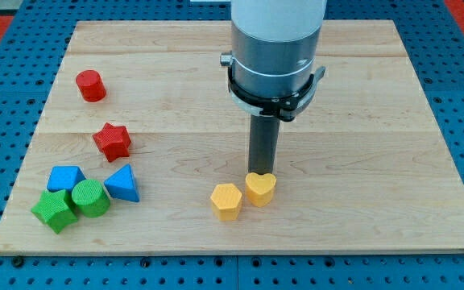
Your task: Move the hexagon to the left bottom of the heart
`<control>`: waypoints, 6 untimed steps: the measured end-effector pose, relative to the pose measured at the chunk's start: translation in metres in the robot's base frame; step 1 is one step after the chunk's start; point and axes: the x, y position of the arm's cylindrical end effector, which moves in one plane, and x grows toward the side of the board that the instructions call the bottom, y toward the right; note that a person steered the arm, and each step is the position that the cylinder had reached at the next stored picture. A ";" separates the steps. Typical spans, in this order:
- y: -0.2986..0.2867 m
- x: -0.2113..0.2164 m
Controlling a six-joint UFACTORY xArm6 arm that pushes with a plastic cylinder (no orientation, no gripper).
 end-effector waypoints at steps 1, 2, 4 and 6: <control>0.000 0.014; -0.002 0.021; -0.044 0.003; -0.045 0.025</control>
